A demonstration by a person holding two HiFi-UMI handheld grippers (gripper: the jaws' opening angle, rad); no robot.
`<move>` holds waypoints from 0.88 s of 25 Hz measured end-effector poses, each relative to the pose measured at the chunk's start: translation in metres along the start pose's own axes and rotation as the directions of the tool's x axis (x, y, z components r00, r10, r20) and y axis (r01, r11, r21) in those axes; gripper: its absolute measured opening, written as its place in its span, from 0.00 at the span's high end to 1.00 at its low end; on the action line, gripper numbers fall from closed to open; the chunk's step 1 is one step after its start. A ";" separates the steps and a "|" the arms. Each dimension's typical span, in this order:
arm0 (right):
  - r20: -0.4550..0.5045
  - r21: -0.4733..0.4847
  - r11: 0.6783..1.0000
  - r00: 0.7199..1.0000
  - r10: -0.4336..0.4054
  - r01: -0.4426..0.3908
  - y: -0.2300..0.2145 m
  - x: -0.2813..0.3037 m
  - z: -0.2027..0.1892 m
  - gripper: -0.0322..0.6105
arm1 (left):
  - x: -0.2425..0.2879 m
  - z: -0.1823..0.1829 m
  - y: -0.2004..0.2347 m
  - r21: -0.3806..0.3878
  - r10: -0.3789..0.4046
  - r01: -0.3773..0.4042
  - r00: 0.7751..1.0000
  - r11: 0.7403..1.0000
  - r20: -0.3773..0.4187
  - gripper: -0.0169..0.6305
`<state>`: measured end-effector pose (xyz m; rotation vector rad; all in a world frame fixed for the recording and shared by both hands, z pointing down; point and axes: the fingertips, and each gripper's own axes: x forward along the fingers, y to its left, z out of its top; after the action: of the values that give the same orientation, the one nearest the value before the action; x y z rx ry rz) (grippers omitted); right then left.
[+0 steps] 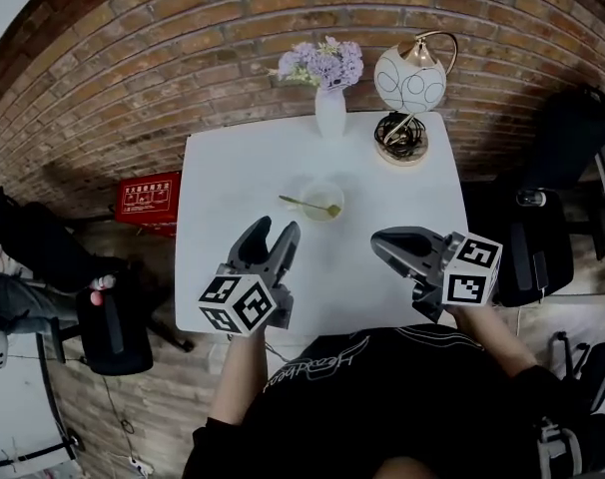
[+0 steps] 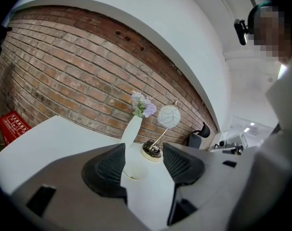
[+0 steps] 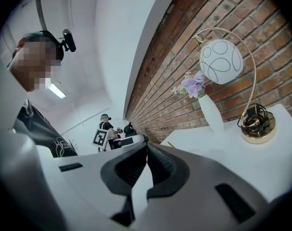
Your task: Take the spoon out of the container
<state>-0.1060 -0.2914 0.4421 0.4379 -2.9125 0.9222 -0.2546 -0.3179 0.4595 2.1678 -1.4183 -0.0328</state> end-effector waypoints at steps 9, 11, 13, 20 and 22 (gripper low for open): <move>-0.013 0.063 0.997 0.999 -0.034 0.035 -0.034 0.015 -0.008 0.95 | 0.048 -0.029 0.052 -0.050 0.031 -0.035 0.995 0.998 -0.093 0.63; -0.014 0.060 0.997 0.999 -0.046 0.047 -0.040 0.016 -0.008 0.95 | 0.057 -0.035 0.062 -0.060 0.043 -0.050 0.993 0.997 -0.112 0.63; -0.018 0.046 0.997 0.998 -0.066 0.067 -0.046 0.015 -0.007 0.95 | 0.064 -0.039 0.070 -0.067 0.060 -0.069 0.990 0.995 -0.126 0.63; -0.016 0.056 0.992 0.994 -0.108 0.109 -0.061 0.008 -0.005 0.95 | 0.087 -0.050 0.082 -0.115 0.065 -0.084 0.986 0.990 -0.155 0.71; -0.016 0.057 0.991 0.992 -0.121 0.122 -0.065 0.007 -0.006 0.95 | 0.091 -0.049 0.084 -0.116 0.068 -0.086 0.986 0.989 -0.149 0.77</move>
<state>-0.0943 -0.3407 0.4843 0.6038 -2.8171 0.9899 -0.2700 -0.3995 0.5634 1.9730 -1.3791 0.0632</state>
